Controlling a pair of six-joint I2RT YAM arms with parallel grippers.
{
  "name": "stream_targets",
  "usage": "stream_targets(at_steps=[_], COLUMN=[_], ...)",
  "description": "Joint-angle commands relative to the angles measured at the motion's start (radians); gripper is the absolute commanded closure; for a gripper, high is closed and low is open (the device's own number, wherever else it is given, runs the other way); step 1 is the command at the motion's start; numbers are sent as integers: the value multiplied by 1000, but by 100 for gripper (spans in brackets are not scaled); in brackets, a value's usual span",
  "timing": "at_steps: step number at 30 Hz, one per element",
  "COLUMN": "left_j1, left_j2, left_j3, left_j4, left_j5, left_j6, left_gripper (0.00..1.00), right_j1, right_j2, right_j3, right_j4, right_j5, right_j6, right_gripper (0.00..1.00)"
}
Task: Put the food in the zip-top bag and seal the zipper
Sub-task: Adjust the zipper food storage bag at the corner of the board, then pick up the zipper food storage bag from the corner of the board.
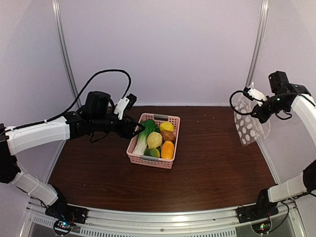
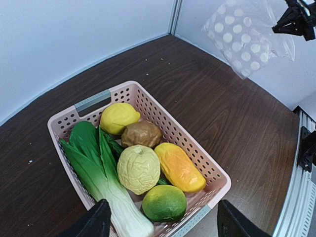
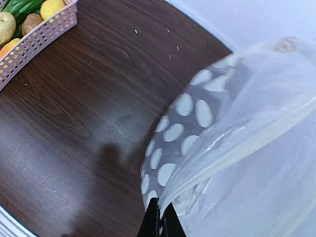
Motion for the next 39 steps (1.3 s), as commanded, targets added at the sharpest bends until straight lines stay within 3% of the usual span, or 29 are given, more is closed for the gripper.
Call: stream_targets(at_steps=[1, 4, 9, 14, 17, 22, 31, 39], left_j1=[-5, -5, -4, -5, -5, -5, -5, -5], left_j2=[13, 16, 13, 20, 32, 46, 52, 58], left_j3=[24, 21, 13, 8, 9, 12, 10, 5], left_j4=[45, 44, 45, 45, 45, 40, 45, 47], left_j5=[-18, -22, -34, -42, -42, -48, -57, -59], left_j6=[0, 3, 12, 15, 15, 27, 27, 24], left_gripper=[25, 25, 25, 25, 25, 25, 25, 25], right_j1=[280, 365, 599, 720, 723, 722, 723, 722], right_j2=[-78, -31, 15, 41, -13, -117, -228, -216], right_j3=[-51, -128, -391, -395, -331, -366, -706, -824], right_j4=[137, 146, 241, 211, 160, 184, 465, 652], right_j5=[301, 311, 418, 378, 284, 264, 558, 680], right_j6=[62, 54, 22, 37, 32, 23, -85, -107], right_gripper=[100, 100, 92, 63, 54, 52, 50, 52])
